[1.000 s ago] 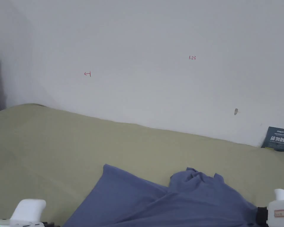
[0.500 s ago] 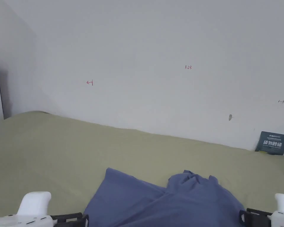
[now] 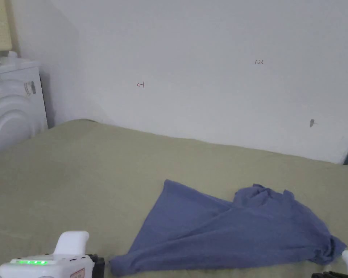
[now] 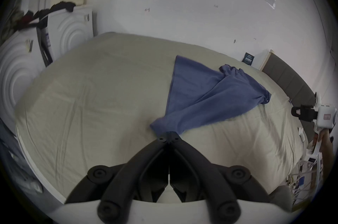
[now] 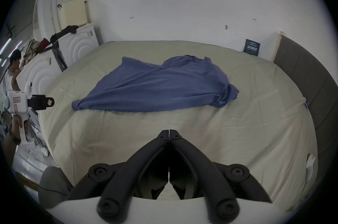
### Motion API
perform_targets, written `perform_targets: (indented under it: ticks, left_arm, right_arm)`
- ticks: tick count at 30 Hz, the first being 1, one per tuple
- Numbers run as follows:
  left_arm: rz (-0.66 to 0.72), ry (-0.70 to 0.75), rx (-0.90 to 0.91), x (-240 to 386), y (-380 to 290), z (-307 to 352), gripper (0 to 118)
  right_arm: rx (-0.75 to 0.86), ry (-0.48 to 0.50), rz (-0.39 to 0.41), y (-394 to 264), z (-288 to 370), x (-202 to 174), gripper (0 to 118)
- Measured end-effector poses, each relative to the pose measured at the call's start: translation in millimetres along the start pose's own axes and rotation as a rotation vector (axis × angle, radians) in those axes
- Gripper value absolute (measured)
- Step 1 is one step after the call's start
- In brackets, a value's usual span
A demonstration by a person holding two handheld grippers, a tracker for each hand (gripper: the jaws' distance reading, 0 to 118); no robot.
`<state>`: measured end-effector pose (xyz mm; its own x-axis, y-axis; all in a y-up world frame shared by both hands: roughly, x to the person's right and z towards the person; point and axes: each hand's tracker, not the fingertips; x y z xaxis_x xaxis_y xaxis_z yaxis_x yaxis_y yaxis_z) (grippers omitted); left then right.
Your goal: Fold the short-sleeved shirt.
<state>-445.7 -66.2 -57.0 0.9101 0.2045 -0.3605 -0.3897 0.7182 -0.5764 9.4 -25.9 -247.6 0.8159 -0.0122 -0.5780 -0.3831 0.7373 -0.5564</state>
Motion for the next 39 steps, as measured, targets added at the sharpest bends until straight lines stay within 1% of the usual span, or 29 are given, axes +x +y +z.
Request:
perform_targets:
  ticks: [3,4,5,6,7,8,9,12,14,17,19,20,21,22,23,24,25,26,27,29,30,31,32,34,35,36,37,38,39]
  left_arm:
    - [-0.023,0.01,-0.027,8.9,6.7,-17.4,0]
    - [-0.031,0.024,-0.033,12.8,9.2,-24.7,4]
    - [-0.037,0.032,-0.036,17.1,11.3,-32.7,18]
    - [-0.05,0.047,-0.05,20.8,13.8,-41.5,62]
    - [-0.044,0.057,-0.051,22.2,17.8,-49.0,98]
    - [-0.05,0.064,-0.062,24.6,20.8,-58.9,118]
    - [-0.053,0.075,-0.087,27.5,23.0,-69.6,117]
    - [-0.031,0.069,-0.09,29.1,22.3,-89.3,118]
    - [-0.014,0.094,-0.129,30.1,21.9,-104.5,118]
    - [-0.027,0.114,-0.153,31.2,23.6,-130.7,118]
    - [-0.032,0.136,-0.243,33.4,20.2,-146.5,117]
    - [-0.011,0.127,-0.308,34.8,16.3,-152.3,113]
    - [-0.026,0.168,-0.318,37.8,12.9,-154.0,112]
    - [-0.1,0.166,-0.208,43.6,11.6,-145.1,108]
    - [-0.144,0.166,-0.204,49.2,12.4,-134.9,94]
    - [-0.14,0.155,-0.178,52.4,14.5,-126.3,57]
    - [-0.126,0.13,-0.126,54.8,16.7,-115.9,11]
    - [-0.121,0.042,-0.079,56.7,18.5,-109.8,2]
    - [-0.082,-0.003,-0.12,46.6,20.8,-123.7,2]
    - [-0.119,0.091,-0.2,42.9,21.4,-138.0,3]
    - [-0.121,0.055,-0.172,39.6,20.6,-141.2,3]
    - [-0.146,0.062,-0.166,47.3,18.2,-139.2,3]
    - [-0.119,0.076,-0.182,50.0,16.3,-139.3,3]
    - [-0.074,0.037,-0.187,43.3,14.9,-142.7,3]
    - [-0.1,0.068,-0.164,55.6,14.8,-129.1,3]
    - [-0.104,0.068,-0.168,59.2,14.2,-126.5,3]
    - [-0.11,0.064,-0.171,61.0,12.5,-126.8,3]
    - [-0.108,0.065,-0.17,63.7,10.8,-126.4,3]
    - [-0.104,0.058,-0.179,61.8,17.2,-127.0,3]
  right_arm:
    - [0.006,0.006,0.009,4.7,-13.9,0.5,0]
    - [0.01,0.029,-0.005,7.3,-17.4,1.5,0]
    - [0.015,0.04,-0.018,9.9,-15.0,-0.6,0]
    - [0.023,0.041,-0.027,11.5,-17.2,-1.3,0]
    - [0.025,0.04,-0.027,13.6,-19.9,0.1,0]
    - [0.02,0.058,-0.036,16.1,-23.2,2.7,0]
    - [0.023,0.064,-0.038,17.8,-23.7,5.5,0]
    - [0.022,0.083,-0.048,23.3,-33.6,14.4,0]
    - [0.017,0.076,-0.033,29.7,-39.7,18.9,0]
    - [0.004,0.074,-0.02,38.3,-52.6,29.1,0]
    - [0.004,0.071,-0.018,43.2,-59.9,33.4,0]
    - [0.003,0.072,-0.022,45.6,-62.8,35.6,0]
    - [0.007,0.079,-0.022,48.2,-66.9,39.8,0]
    - [0.012,0.088,-0.018,50.1,-68.6,41.1,0]
    - [0.015,0.086,-0.011,51.9,-69.8,40.7,0]
    - [0.017,0.081,0.007,53.9,-71.9,40.0,0]
    - [0.012,0.079,0.019,56.4,-76.9,42.7,0]
    - [0.007,0.077,0.027,59.1,-81.2,43.9,0]
    - [0.004,0.075,0.029,61.7,-85.6,44.8,0]
    - [-0.005,0.066,0.015,69.8,-91.9,45.7,0]
    - [-0.01,0.068,0.016,76.8,-96.5,48.5,0]
    - [-0.019,0.071,0.013,83.8,-101.5,52.2,0]
    - [-0.029,0.064,0.004,93.5,-108.0,57.1,0]
    - [-0.058,0.041,-0.002,117.6,-131.1,74.8,0]
    - [-0.078,0.023,-0.005,132.4,-145.5,83.3,0]
    - [-0.078,-0.02,-0.004,145.7,-158.7,90.4,0]
    - [-0.09,-0.033,-0.005,159.0,-172.9,99.0,1]
    - [-0.078,-0.068,-0.016,172.6,-187.0,105.7,2]
    - [-0.048,-0.099,-0.006,184.3,-199.9,109.8,14]
